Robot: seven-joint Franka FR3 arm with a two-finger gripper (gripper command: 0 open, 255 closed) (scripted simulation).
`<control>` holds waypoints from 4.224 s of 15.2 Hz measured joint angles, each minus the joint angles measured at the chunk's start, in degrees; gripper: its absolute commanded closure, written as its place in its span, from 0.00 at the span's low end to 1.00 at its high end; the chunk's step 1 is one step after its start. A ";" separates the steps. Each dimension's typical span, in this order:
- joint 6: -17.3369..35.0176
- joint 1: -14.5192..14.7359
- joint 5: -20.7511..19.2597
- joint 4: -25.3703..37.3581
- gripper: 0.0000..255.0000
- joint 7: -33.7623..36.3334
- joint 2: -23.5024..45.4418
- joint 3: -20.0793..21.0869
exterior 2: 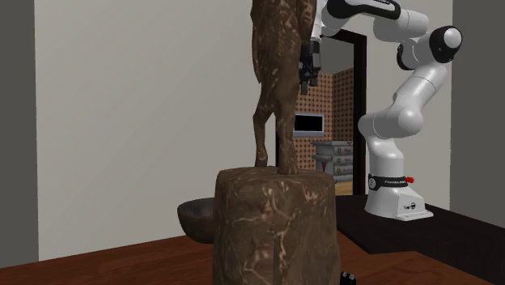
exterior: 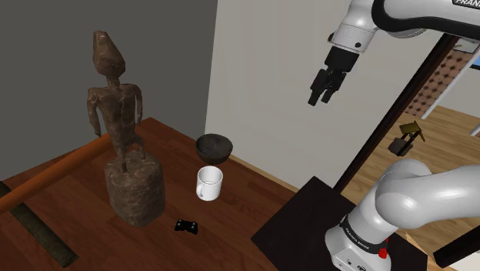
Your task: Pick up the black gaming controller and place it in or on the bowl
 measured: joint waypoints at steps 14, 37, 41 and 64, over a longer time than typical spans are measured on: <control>18.31 4.60 7.07 -9.28 0.00 8.93 8.86 10.92; 52.71 10.95 -1.31 0.11 0.00 33.30 52.89 28.24; 55.03 14.49 -7.58 6.70 0.00 39.22 62.64 26.85; 60.58 21.97 -15.00 15.70 1.00 46.10 77.89 22.13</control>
